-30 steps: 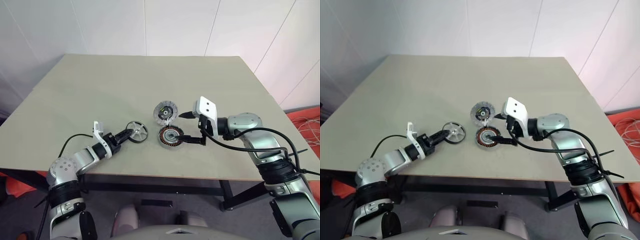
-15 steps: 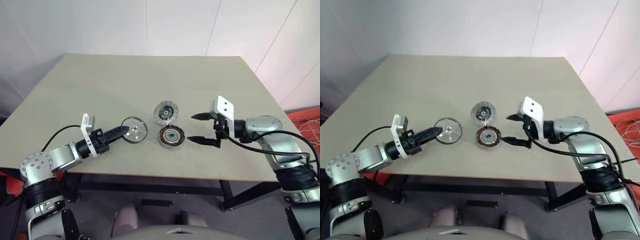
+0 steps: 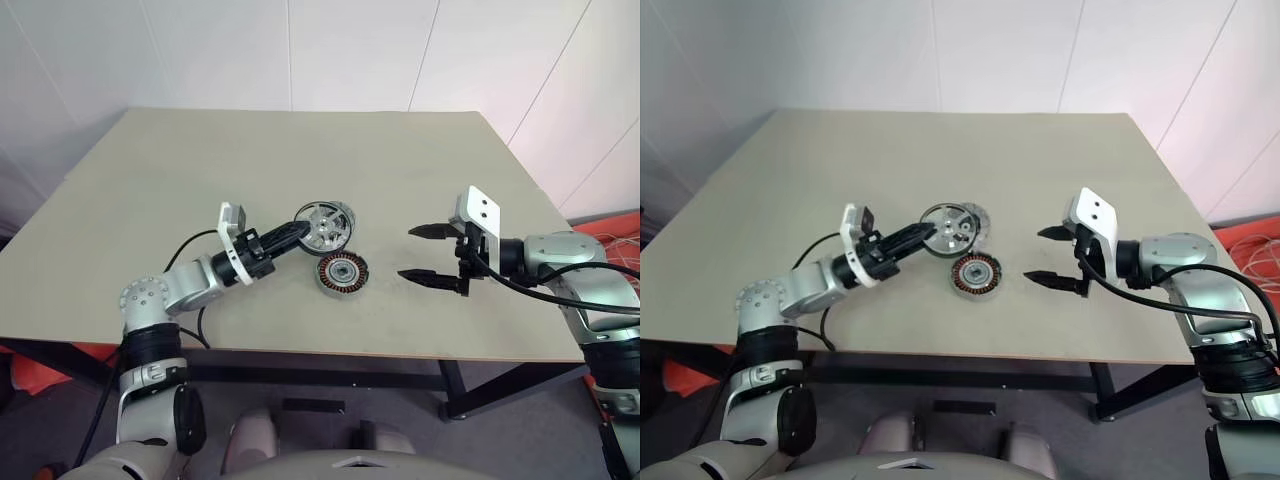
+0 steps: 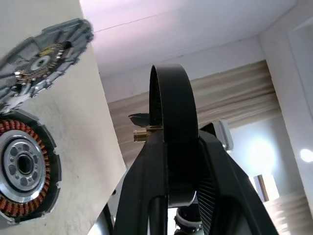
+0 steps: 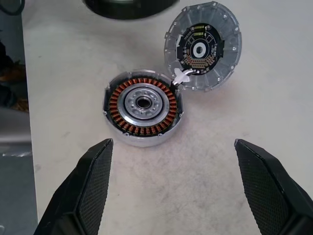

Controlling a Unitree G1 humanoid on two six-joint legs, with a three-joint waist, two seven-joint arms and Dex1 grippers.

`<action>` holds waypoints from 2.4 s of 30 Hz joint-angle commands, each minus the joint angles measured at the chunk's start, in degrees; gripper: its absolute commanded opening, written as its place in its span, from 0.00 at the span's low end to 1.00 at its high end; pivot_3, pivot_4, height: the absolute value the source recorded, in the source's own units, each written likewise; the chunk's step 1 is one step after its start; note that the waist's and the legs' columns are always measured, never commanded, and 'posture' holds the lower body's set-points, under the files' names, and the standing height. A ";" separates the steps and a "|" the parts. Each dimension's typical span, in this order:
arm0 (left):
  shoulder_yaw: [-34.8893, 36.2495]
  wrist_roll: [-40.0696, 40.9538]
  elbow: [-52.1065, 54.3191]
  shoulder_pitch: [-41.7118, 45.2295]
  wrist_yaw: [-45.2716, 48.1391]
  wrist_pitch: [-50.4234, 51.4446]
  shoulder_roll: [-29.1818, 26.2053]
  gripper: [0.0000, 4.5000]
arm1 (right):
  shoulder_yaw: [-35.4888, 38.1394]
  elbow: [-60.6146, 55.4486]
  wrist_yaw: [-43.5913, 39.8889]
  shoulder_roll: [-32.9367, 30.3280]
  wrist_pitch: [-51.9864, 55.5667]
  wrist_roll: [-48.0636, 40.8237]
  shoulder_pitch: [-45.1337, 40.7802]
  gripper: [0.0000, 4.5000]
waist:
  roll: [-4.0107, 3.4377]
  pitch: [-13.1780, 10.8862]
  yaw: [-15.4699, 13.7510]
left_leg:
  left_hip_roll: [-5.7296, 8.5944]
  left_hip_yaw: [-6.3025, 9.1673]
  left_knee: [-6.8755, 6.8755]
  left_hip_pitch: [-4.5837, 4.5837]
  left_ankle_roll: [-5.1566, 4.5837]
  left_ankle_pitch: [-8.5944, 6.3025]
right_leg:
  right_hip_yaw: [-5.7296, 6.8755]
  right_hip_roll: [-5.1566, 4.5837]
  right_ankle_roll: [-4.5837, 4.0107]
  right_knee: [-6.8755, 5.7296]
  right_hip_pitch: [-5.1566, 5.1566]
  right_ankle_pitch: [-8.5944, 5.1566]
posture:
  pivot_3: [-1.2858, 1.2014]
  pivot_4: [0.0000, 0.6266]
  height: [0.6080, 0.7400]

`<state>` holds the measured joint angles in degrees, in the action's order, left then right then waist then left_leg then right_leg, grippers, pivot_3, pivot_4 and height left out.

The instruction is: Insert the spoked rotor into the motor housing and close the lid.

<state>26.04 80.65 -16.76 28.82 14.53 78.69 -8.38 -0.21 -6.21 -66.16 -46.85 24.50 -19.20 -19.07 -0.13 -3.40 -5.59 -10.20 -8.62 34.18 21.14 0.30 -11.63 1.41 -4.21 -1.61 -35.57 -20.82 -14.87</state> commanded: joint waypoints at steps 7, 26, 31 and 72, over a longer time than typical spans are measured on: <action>-1.68 -2.15 -6.44 2.72 1.09 -1.10 1.61 0.09 | 0.88 -2.34 0.98 0.49 -0.38 -1.26 -0.45 1.00 | 0.01 -0.01 -0.13 | 0.02 0.00 0.00 0.03 0.01 0.00 | 0.00 -0.01 0.00 0.03 0.00 0.00 | 0.52 0.00 1.00; -5.94 -9.77 -5.98 3.31 4.90 -2.06 3.28 0.09 | 0.54 -2.83 1.90 1.18 -0.52 -1.32 -0.29 1.00 | 0.01 -0.01 -0.20 | 0.02 0.00 0.00 0.02 0.00 0.00 | 0.01 -0.02 0.00 0.02 0.01 0.00 | 0.52 0.00 1.00; -6.27 -11.85 -8.48 4.46 4.79 -2.59 4.26 0.09 | 0.38 -2.96 2.04 1.29 -0.29 -1.44 -0.64 1.00 | 0.01 -0.01 -0.23 | 0.02 0.00 0.01 0.02 -0.02 -0.01 | 0.01 -0.02 0.00 0.02 0.02 0.00 | 0.52 0.00 1.00; 2.05 -12.03 0.34 7.47 -2.45 8.72 5.12 0.99 | -0.99 -2.96 2.88 2.29 -0.14 -1.32 -1.19 1.00 | 0.01 -0.02 -0.25 | 0.02 0.00 0.01 0.06 -0.11 -0.02 | 0.02 -0.04 0.00 0.03 0.00 0.00 | 0.52 0.00 1.00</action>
<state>27.38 66.20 -19.15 34.78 12.07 86.08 -2.83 -1.21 -7.64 -63.36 -44.70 24.97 -20.19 -18.86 -0.12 -3.42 -5.84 -10.18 -8.61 34.19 21.20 0.18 -11.65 1.44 -4.25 -1.61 -35.54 -20.82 -14.86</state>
